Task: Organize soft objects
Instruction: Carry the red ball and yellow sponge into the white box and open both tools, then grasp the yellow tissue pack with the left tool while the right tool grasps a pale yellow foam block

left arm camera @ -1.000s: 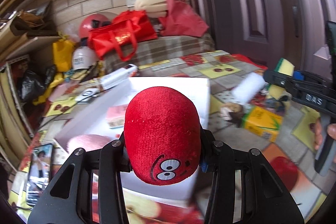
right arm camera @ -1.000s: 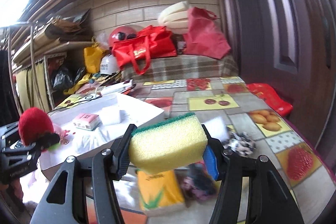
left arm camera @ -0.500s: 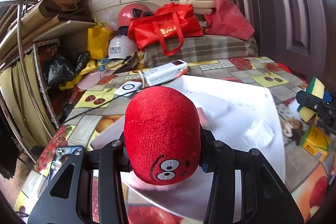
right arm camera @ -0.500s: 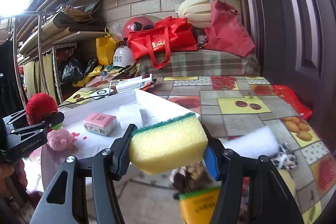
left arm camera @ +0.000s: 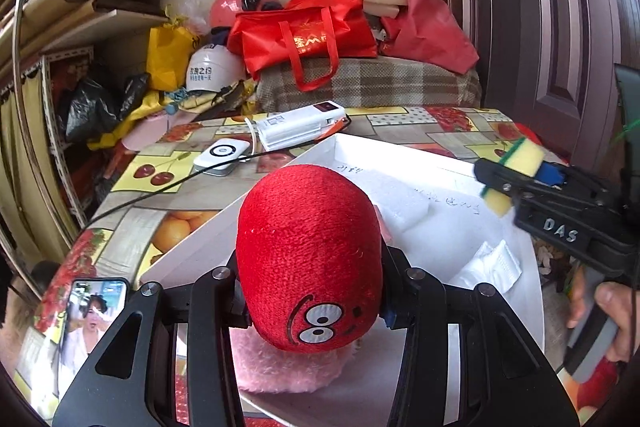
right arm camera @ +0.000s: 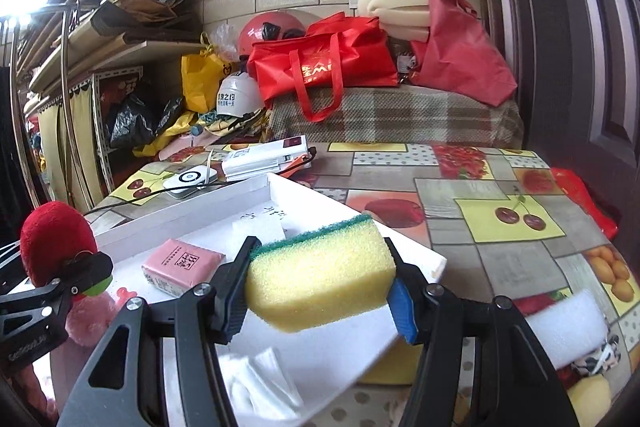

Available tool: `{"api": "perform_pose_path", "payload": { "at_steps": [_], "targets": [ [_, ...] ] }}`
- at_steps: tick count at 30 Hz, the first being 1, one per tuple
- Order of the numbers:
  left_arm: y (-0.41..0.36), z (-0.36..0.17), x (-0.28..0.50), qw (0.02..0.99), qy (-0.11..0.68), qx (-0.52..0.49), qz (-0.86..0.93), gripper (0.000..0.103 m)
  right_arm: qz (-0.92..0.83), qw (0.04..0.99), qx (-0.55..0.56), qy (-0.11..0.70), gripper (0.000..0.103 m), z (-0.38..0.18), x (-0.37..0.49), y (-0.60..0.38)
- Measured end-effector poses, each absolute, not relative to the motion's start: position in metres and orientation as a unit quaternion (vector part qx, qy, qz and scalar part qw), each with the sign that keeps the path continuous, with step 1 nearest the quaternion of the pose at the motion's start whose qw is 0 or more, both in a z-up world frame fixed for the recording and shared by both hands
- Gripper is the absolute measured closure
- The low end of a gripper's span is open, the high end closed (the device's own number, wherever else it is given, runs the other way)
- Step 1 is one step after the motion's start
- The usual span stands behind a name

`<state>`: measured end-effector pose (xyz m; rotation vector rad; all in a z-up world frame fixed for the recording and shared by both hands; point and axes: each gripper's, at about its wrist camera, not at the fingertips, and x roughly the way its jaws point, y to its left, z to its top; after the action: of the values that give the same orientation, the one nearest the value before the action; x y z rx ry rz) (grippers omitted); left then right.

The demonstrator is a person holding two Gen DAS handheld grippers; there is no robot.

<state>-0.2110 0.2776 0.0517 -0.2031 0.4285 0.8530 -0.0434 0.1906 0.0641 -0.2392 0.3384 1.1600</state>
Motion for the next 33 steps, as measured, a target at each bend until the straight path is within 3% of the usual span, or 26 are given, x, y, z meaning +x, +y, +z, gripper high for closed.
{"api": "perform_pose_path", "payload": {
  "at_steps": [5, 6, 7, 9, 10, 11, 14, 15, 25, 33],
  "targets": [
    [0.283, 0.052, -0.206, 0.886, 0.212, -0.109, 0.399, 0.058, 0.545, 0.815, -0.122, 0.154, 0.042, 0.064, -0.048, 0.194],
    [0.283, 0.052, -0.205, 0.886, 0.213, -0.109, 0.398, 0.055, 0.548, 0.813, -0.122, 0.155, 0.036, 0.064, -0.047, 0.195],
    [0.282, 0.052, -0.205, 0.886, 0.214, -0.108, 0.398, 0.05, 0.55, 0.812, -0.122, 0.156, 0.021, 0.064, -0.046, 0.195],
    [0.279, 0.053, -0.206, 0.883, 0.208, -0.103, 0.407, 0.023, 0.547, 0.813, -0.121, 0.158, 0.018, 0.064, -0.045, 0.196],
    [0.278, 0.054, -0.207, 0.884, 0.201, -0.1, 0.411, 0.005, 0.546, 0.814, -0.12, 0.157, 0.018, 0.065, -0.045, 0.196],
    [0.275, 0.056, -0.21, 0.884, 0.189, -0.094, 0.418, 0.0, 0.547, 0.814, -0.12, 0.154, 0.018, 0.065, -0.046, 0.195],
    [0.266, 0.06, -0.215, 0.884, 0.161, -0.075, 0.432, 0.0, 0.548, 0.817, -0.119, 0.135, 0.011, 0.067, -0.052, 0.191],
    [0.264, 0.06, -0.216, 0.883, 0.158, -0.069, 0.436, 0.0, 0.549, 0.818, -0.12, 0.127, 0.0, 0.068, -0.055, 0.19],
    [0.269, 0.06, -0.234, 0.868, 0.128, -0.094, 0.47, 0.0, 0.546, 0.827, -0.085, 0.101, 0.0, 0.072, -0.054, 0.173],
    [0.25, 0.064, -0.239, 0.869, 0.099, -0.059, 0.481, 0.0, 0.584, 0.811, -0.01, 0.039, 0.0, 0.082, -0.074, 0.1]
  ]
}}
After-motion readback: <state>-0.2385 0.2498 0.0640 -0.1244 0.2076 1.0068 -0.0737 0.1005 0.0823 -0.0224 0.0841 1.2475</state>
